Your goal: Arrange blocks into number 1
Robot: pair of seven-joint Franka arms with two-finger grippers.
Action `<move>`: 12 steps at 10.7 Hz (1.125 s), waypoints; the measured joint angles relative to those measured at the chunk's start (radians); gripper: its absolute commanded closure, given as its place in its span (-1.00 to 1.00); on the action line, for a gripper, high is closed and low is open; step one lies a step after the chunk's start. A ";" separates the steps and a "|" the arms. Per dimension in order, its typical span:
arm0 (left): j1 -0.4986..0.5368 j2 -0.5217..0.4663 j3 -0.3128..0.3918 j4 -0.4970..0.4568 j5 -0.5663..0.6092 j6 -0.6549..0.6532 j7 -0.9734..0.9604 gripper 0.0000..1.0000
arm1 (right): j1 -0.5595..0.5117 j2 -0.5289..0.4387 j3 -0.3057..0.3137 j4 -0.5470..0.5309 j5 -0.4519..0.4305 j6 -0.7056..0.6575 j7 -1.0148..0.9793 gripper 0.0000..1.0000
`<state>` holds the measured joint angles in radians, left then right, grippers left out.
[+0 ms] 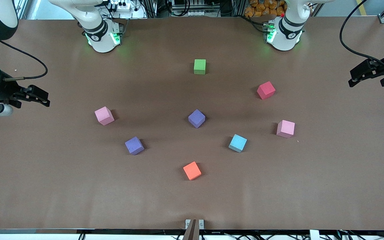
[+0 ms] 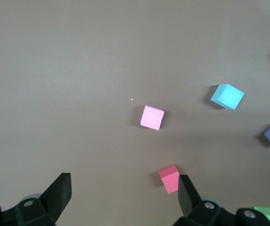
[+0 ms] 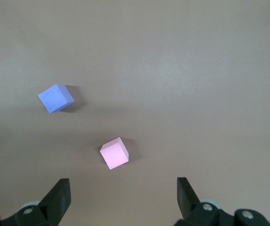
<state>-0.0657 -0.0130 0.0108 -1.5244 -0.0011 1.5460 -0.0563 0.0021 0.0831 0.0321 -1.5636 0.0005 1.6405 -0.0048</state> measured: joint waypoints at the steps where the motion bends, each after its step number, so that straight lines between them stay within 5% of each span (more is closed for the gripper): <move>1: -0.014 0.000 -0.004 -0.007 0.000 -0.002 0.000 -1.00 | 0.000 0.000 0.000 0.000 0.000 0.000 0.000 -1.00; 12: -0.391 0.146 -0.076 -0.054 -0.044 0.036 -0.163 -1.00 | 0.046 0.110 0.015 -0.016 0.001 0.028 -0.001 -1.00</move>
<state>-0.4563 0.1329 -0.0650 -1.5788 -0.0448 1.5822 -0.2192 0.0484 0.1927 0.0471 -1.5792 0.0012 1.6685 -0.0055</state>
